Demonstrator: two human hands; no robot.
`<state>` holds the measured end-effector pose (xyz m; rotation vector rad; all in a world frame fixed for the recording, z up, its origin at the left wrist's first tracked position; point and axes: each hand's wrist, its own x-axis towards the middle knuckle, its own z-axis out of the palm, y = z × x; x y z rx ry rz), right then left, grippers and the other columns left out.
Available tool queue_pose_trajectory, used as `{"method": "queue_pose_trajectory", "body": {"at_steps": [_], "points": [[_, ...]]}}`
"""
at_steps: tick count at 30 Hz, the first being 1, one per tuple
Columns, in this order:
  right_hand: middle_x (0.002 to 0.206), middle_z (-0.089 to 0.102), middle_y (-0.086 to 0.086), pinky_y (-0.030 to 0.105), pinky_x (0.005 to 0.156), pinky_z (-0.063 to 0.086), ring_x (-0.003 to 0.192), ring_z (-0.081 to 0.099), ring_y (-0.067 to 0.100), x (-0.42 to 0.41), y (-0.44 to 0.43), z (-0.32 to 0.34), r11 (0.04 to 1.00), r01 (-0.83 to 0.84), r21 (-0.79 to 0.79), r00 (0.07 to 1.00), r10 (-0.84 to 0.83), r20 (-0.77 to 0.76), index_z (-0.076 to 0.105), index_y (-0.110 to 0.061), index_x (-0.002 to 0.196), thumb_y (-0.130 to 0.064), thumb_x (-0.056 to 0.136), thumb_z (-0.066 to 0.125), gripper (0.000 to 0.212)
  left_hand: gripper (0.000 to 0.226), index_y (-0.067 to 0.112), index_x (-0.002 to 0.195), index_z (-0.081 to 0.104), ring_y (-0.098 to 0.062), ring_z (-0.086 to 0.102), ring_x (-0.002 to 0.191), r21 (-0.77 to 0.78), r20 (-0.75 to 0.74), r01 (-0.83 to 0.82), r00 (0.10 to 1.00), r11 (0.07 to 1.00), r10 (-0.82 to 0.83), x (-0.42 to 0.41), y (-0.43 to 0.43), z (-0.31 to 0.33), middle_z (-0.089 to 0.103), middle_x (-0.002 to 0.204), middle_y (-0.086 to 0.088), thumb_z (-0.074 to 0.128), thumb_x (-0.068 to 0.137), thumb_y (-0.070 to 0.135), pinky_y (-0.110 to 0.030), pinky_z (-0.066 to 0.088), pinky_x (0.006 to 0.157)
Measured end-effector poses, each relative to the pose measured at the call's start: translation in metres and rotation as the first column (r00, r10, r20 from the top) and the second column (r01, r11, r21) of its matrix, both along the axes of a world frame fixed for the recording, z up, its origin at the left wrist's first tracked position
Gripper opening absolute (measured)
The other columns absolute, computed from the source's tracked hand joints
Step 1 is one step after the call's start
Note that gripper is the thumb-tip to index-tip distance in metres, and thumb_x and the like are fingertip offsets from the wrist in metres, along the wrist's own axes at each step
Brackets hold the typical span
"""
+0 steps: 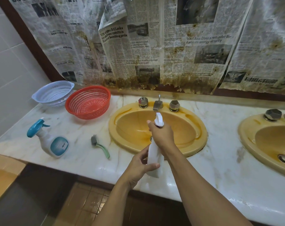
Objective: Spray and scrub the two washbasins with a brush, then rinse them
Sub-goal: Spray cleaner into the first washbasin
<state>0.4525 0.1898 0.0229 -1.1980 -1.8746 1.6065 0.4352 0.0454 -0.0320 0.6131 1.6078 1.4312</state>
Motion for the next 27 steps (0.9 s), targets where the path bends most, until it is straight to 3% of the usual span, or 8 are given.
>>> {"method": "queue_pose_trajectory", "body": {"at_steps": [3, 5, 8, 14, 19, 24, 27], "points": [[0.079, 0.066, -0.005, 0.043, 0.079, 0.049, 0.081, 0.062, 0.021, -0.005, -0.002, 0.004, 0.998, -0.066, 0.016, 0.998, 0.066, -0.011, 0.061, -0.022, 0.083, -0.055, 0.086, 0.066, 0.033, 0.077, 0.037, 0.146, 0.054, -0.026, 0.061, 0.127, 0.019, 0.030, -0.004, 1.000, 1.000, 0.003, 0.001, -0.004, -0.001, 0.067, 0.136, -0.001, 0.090, 0.077, 0.035, -0.055, 0.051, 0.107], [0.082, 0.070, 0.000, 0.046, 0.084, 0.051, 0.084, 0.064, 0.025, -0.009, -0.004, 0.005, 0.999, -0.036, 0.011, 0.999, 0.036, 0.010, 0.064, -0.016, 0.083, -0.052, 0.086, 0.065, 0.036, 0.077, 0.035, 0.147, 0.053, -0.026, 0.061, 0.128, 0.026, 0.029, -0.012, 1.000, 1.000, 0.011, 0.001, -0.007, -0.001, 0.066, 0.137, -0.002, 0.089, 0.079, 0.032, -0.054, 0.049, 0.109], [0.075, 0.064, -0.002, 0.047, 0.084, 0.052, 0.079, 0.061, 0.027, -0.013, -0.010, 0.004, 1.000, -0.013, -0.014, 0.999, 0.014, 0.032, 0.058, -0.021, 0.071, -0.053, 0.083, 0.065, 0.035, 0.078, 0.038, 0.146, 0.053, -0.023, 0.061, 0.128, 0.008, 0.003, -0.021, 1.000, 1.000, 0.021, -0.004, -0.012, 0.001, 0.067, 0.136, 0.002, 0.090, 0.078, 0.032, -0.053, 0.048, 0.110], [0.088, 0.071, 0.001, 0.046, 0.083, 0.053, 0.088, 0.066, 0.026, -0.016, -0.015, 0.004, 0.995, -0.103, -0.012, 0.994, 0.103, -0.037, 0.065, -0.020, 0.088, -0.054, 0.084, 0.067, 0.034, 0.079, 0.042, 0.145, 0.053, -0.020, 0.062, 0.127, -0.005, -0.001, -0.035, 0.999, 0.999, 0.035, -0.006, -0.021, 0.003, 0.067, 0.135, 0.005, 0.090, 0.075, 0.038, -0.053, 0.050, 0.109], [0.074, 0.061, 0.003, 0.037, 0.069, 0.045, 0.074, 0.058, 0.027, -0.018, -0.017, 0.000, 0.998, -0.038, -0.040, 0.999, 0.038, -0.021, 0.056, -0.015, 0.075, -0.047, 0.087, 0.069, 0.037, 0.080, 0.041, 0.147, 0.052, -0.018, 0.061, 0.128, -0.023, -0.023, -0.042, 0.999, 0.999, 0.041, -0.007, -0.023, 0.004, 0.067, 0.136, 0.008, 0.089, 0.076, 0.038, -0.049, 0.048, 0.111], [0.092, 0.072, -0.002, 0.048, 0.092, 0.050, 0.092, 0.065, 0.022, -0.021, -0.014, -0.001, 0.994, -0.105, -0.018, 0.994, 0.105, -0.010, 0.065, -0.023, 0.091, -0.059, 0.084, 0.064, 0.037, 0.075, 0.040, 0.146, 0.052, -0.019, 0.062, 0.127, -0.021, -0.021, -0.039, 0.999, 0.999, 0.038, -0.008, -0.022, 0.005, 0.067, 0.135, 0.007, 0.086, 0.079, 0.038, -0.054, 0.048, 0.110], [0.089, 0.071, -0.001, 0.049, 0.095, 0.051, 0.093, 0.066, 0.023, -0.025, -0.009, -0.002, 0.997, -0.065, -0.036, 0.997, 0.066, 0.027, 0.065, -0.025, 0.090, -0.056, 0.086, 0.064, 0.031, 0.074, 0.039, 0.147, 0.052, -0.017, 0.062, 0.127, -0.022, -0.020, -0.039, 0.999, 0.999, 0.038, -0.007, -0.019, 0.006, 0.068, 0.134, 0.008, 0.085, 0.081, 0.036, -0.052, 0.048, 0.111]]}}
